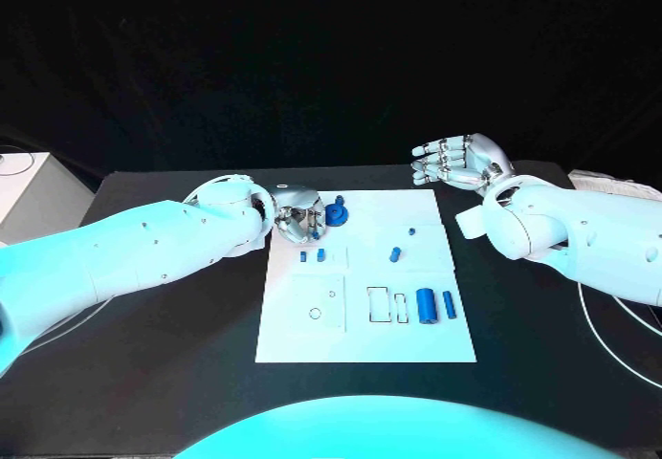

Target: Assemble the parts on the task board

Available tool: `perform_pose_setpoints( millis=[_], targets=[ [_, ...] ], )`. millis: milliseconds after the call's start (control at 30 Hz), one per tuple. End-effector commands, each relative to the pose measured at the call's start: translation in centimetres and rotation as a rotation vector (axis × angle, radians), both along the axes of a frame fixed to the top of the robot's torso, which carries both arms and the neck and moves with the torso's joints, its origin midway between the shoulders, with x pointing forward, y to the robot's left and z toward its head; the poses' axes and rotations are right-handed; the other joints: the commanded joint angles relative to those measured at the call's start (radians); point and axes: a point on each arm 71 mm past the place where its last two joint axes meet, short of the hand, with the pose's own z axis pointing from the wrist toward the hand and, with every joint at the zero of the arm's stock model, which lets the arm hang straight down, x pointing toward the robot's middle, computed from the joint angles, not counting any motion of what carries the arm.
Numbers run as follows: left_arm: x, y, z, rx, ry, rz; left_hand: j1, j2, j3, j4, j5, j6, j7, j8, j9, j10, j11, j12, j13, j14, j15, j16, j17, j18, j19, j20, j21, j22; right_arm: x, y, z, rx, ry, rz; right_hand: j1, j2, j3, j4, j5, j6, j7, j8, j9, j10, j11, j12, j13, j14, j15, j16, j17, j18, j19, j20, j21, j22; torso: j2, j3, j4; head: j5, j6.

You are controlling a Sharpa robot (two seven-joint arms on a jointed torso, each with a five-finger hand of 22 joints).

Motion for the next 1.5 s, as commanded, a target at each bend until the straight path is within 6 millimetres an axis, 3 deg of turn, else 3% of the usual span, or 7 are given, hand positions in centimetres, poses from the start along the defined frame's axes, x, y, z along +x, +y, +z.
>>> perform_pose_setpoints(
  millis=[33, 500, 1133, 1500],
  targets=[
    [-0.31, -0.25, -0.46, 0.02, 0.036, -0.016, -0.005, 0.006, -0.008, 0.0, -0.001, 0.006, 0.002, 0.005, 0.005, 0.005, -0.001, -0.005, 0.001, 0.0, -0.002, -0.001, -0.002, -0.007, -0.003, 0.001, -0.008, -0.004, -0.06, 0.18, 0.02, 0.001, -0.003, 0.022, -0.003, 0.005, -0.001, -0.003, -0.001, 0.006, 0.001, -0.004, -0.001, -0.005, -0.001, -0.005, -0.001, 0.005, 0.003, -0.006, -0.001, 0.005, 0.004, -0.001, -0.004, -0.001, 0.0, 0.0002, -0.0002, 0.001, -0.001],
    [-0.26, 0.0, -0.28, 0.0, 0.018, -0.006, -0.011, -0.004, -0.022, -0.006, -0.001, -0.072, 0.024, -0.062, 0.002, -0.037, 0.022, -0.036, 0.011, -0.012, 0.017, -0.004, -0.011, -0.005, -0.011, 0.016, -0.017, -0.013, -0.04, 0.13, 0.02, 0.001, -0.003, 0.02, -0.003, 0.005, -0.001, -0.003, -0.001, 0.006, 0.001, -0.004, -0.001, -0.005, -0.001, -0.005, -0.001, 0.005, 0.003, -0.006, -0.001, 0.005, 0.004, -0.001, -0.004, -0.001, 0.0, -0.0001, 0.0001, 0.001, 0.0],
    [-0.19, 0.22, -0.11, -0.022, -0.003, 0.002, -0.017, -0.011, -0.027, -0.005, -0.001, -0.09, 0.027, -0.076, 0.002, -0.04, 0.024, -0.034, 0.017, -0.011, 0.019, -0.002, -0.008, -0.006, -0.009, 0.019, -0.016, -0.011, 0.02, 0.05, -0.01, -0.001, -0.001, 0.018, -0.004, 0.005, -0.002, -0.003, -0.001, 0.006, 0.001, -0.005, -0.002, -0.006, -0.001, -0.005, -0.001, 0.005, 0.003, -0.007, -0.004, 0.005, 0.005, -0.001, -0.004, -0.006, 0.0, 0.0005, -0.0009, 0.002, -0.001],
    [-0.08, 0.71, -0.19, -0.018, -0.001, 0.016, -0.017, -0.019, -0.028, -0.006, 0.0, -0.162, 0.027, -0.125, -0.005, -0.045, 0.02, -0.026, 0.036, -0.012, 0.017, 0.0, -0.01, -0.005, -0.01, 0.019, -0.019, -0.013, 0.02, -0.07, -0.06, -0.004, 0.005, 0.011, -0.002, 0.004, -0.002, -0.006, 0.008, 0.008, 0.003, -0.007, -0.004, -0.015, 0.002, -0.007, -0.002, -0.003, 0.007, -0.012, -0.012, 0.004, -0.005, 0.002, -0.007, -0.017, 0.0, 0.0005, -0.0008, 0.002, -0.001]
  ],
)
